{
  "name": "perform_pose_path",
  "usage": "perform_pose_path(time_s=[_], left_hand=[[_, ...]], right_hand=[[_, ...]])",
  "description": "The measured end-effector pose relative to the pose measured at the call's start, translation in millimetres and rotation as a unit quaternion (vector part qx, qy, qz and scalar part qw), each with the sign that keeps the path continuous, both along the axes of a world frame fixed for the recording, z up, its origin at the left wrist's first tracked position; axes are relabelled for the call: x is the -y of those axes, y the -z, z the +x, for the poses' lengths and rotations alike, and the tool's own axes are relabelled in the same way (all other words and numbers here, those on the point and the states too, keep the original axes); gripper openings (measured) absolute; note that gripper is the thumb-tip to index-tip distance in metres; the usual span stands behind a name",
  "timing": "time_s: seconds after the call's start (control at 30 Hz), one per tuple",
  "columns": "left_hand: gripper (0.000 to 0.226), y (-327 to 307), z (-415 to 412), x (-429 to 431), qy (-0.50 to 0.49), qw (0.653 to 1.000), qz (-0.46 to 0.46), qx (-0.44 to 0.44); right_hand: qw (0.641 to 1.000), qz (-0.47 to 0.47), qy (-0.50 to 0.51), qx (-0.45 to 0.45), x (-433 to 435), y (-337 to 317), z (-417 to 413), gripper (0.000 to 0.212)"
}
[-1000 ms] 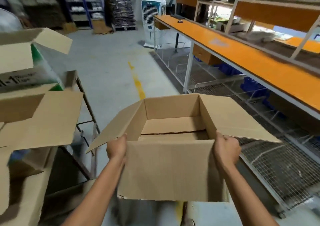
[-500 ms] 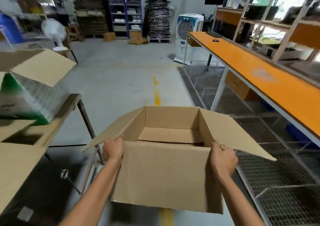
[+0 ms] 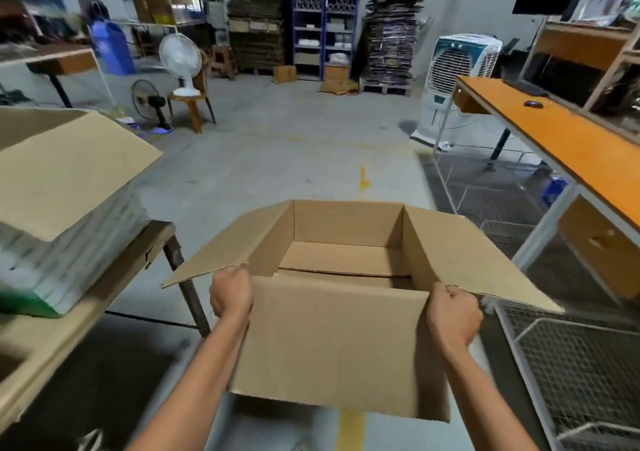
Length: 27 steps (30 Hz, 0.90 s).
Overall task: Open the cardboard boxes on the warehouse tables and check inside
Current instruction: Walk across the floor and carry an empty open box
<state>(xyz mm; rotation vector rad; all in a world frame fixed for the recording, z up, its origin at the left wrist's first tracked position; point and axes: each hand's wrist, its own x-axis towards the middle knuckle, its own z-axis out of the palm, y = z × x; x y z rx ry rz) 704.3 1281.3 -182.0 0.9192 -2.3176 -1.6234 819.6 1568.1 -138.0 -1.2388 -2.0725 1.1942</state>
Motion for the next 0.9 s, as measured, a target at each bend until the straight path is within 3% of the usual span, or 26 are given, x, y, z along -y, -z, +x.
perform_pose_path(time_s=[0.57,0.9], left_hand=[[0.032,8,-336,2,-0.122,0.992,0.020,0.012],[0.032,5,-504,9,-0.255,0.967,0.027,0.000]], right_hand=[[0.994,0.023,-0.101,-0.027,-23,16,-409,0.045],[0.969,-0.018,-0.246,-0.019,-12,18,-673,0.046]])
